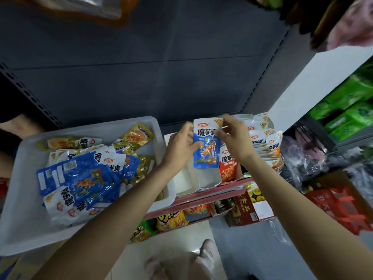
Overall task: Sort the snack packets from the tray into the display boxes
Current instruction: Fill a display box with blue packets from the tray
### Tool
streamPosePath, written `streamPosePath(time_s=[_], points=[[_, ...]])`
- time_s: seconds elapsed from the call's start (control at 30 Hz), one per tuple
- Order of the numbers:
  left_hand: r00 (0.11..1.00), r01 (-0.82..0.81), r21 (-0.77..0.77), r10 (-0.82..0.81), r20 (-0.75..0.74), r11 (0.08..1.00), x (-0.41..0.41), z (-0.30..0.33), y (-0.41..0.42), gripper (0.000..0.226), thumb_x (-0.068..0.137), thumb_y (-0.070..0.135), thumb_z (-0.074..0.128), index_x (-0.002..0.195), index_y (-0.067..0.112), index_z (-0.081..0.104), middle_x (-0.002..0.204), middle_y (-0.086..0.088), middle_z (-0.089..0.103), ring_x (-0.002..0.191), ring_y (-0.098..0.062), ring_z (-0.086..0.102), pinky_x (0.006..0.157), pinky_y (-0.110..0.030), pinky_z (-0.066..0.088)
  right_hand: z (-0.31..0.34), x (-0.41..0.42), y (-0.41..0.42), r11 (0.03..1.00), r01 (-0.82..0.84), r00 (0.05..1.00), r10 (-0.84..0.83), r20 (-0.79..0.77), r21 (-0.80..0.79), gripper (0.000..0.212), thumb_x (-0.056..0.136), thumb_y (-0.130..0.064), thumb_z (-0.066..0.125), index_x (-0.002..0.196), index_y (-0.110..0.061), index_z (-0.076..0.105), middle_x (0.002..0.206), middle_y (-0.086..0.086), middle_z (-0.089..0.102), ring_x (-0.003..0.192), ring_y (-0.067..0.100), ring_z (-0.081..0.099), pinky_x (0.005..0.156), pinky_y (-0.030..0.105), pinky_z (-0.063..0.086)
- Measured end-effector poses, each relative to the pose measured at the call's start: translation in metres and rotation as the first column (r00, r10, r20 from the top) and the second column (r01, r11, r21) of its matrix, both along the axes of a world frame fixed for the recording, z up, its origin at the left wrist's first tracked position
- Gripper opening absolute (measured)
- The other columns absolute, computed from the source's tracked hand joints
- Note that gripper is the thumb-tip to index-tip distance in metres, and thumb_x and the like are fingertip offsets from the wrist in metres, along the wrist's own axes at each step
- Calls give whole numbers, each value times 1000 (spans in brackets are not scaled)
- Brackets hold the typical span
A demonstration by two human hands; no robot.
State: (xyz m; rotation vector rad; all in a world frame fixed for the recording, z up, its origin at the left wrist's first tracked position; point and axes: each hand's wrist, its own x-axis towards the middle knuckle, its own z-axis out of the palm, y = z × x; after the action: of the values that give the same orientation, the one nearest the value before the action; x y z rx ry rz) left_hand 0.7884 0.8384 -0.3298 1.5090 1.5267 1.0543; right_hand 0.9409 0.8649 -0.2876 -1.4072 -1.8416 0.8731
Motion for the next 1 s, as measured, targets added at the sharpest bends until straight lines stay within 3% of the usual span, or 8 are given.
streamPosePath(time_s=[0.07, 0.13, 0.23, 0.33, 0.53, 0.67, 0.83, 1.0], points=[[985, -40, 108, 58, -164, 993, -8, 1, 2, 38, 83, 8, 68, 117, 9, 51, 115, -2, 60, 104, -13, 57, 83, -17, 45, 2, -1, 5, 999, 32, 1000, -31, -2, 22, 25, 92, -4, 55, 77, -22, 47, 82, -10, 58, 77, -2, 57, 54, 6, 43], [915, -60, 122, 103, -389, 991, -21, -1, 5, 47, 84, 10, 66, 128, 13, 49, 129, -5, 52, 119, -20, 46, 94, -26, 38, 1, -2, 8, 996, 60, 998, -61, 13, 60, 17, 92, -4, 54, 82, -17, 49, 85, -5, 58, 79, 2, 56, 57, 6, 43], [837, -34, -19, 18, -547, 999, -35, -5, 9, 52, 87, 12, 62, 136, 16, 45, 138, -6, 45, 127, -25, 39, 101, -30, 33, -5, -7, 12, 997, 5, 994, -13, 113, 77, 15, 91, 1, 51, 83, -12, 52, 84, 1, 59, 80, 15, 56, 66, 23, 48], [829, 21, -97, -72, -554, 995, -39, -9, 8, 49, 89, 12, 60, 135, 18, 46, 138, -5, 46, 127, -24, 39, 101, -30, 35, -14, -12, 16, 994, -82, 940, 54, 337, 70, 9, 89, 2, 51, 91, -2, 58, 93, 14, 64, 87, 29, 59, 73, 36, 46], [829, 11, -89, -59, -557, 996, -39, -8, 10, 47, 89, 12, 59, 134, 18, 47, 137, -5, 47, 126, -23, 40, 100, -31, 37, -21, -16, 24, 976, -181, 743, 53, 667, 124, 25, 92, -8, 48, 115, -9, 57, 112, 13, 61, 101, 30, 56, 71, 32, 41], [830, 17, -101, -70, -554, 995, -40, -8, 10, 47, 89, 12, 59, 134, 18, 47, 137, -5, 47, 126, -23, 40, 99, -31, 37, -28, -21, 25, 973, -144, 741, -13, 671, 178, 24, 91, -7, 51, 112, -10, 61, 109, 13, 62, 99, 33, 58, 76, 41, 49], [837, 20, -78, -59, -545, 997, -41, -6, 8, 46, 89, 12, 59, 133, 17, 48, 136, -4, 47, 127, -22, 39, 99, -30, 37, -34, -24, 24, 950, -143, 738, -84, 669, 277, 19, 84, -4, 61, 101, -6, 67, 101, 17, 63, 97, 35, 55, 71, 38, 48], [862, -22, -5, 16, -506, 1000, -52, -6, -3, 44, 88, 11, 60, 130, 14, 50, 133, -5, 49, 125, -21, 41, 100, -27, 35, -33, -36, 6, 932, -48, 810, -174, 560, 359, 27, 71, 4, 67, 97, -5, 64, 97, 17, 58, 88, 36, 54, 65, 39, 48]])
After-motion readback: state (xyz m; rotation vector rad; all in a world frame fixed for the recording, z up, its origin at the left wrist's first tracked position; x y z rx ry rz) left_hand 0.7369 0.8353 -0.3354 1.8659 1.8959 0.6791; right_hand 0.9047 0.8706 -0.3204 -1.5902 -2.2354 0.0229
